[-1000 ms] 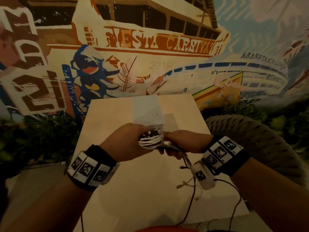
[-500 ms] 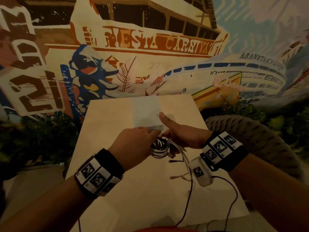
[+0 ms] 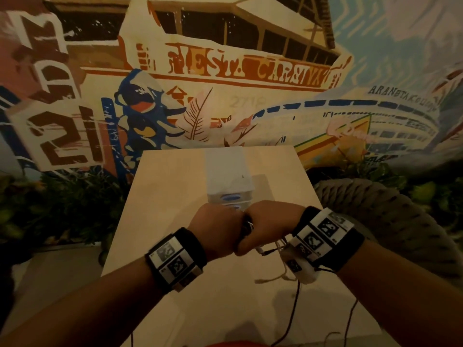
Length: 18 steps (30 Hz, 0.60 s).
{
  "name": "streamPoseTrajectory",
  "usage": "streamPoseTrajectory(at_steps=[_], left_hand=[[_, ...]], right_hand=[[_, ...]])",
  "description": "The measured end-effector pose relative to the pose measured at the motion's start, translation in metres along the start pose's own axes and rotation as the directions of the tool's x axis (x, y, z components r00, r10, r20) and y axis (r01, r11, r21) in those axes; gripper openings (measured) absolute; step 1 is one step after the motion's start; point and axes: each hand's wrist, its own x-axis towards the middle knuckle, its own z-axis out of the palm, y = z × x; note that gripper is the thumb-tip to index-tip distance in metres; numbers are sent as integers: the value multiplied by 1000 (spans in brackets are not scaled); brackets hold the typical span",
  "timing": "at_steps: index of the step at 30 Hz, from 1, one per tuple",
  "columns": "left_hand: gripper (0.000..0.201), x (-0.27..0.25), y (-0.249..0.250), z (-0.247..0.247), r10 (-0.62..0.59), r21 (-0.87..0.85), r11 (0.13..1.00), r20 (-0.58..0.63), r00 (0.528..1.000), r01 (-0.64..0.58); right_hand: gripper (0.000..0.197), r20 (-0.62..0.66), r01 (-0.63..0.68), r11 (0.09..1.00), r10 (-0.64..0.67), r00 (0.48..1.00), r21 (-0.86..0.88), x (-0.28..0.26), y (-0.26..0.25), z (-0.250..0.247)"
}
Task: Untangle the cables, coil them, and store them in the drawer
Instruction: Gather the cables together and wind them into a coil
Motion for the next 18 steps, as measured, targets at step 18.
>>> streamPoseTrajectory(at_steps=[18], left_hand=[[50,-8,-3,9,-27,-131,991,78,997,37]], right_hand=[[37,-75,23,989,-12,997,144,-2,5,28]])
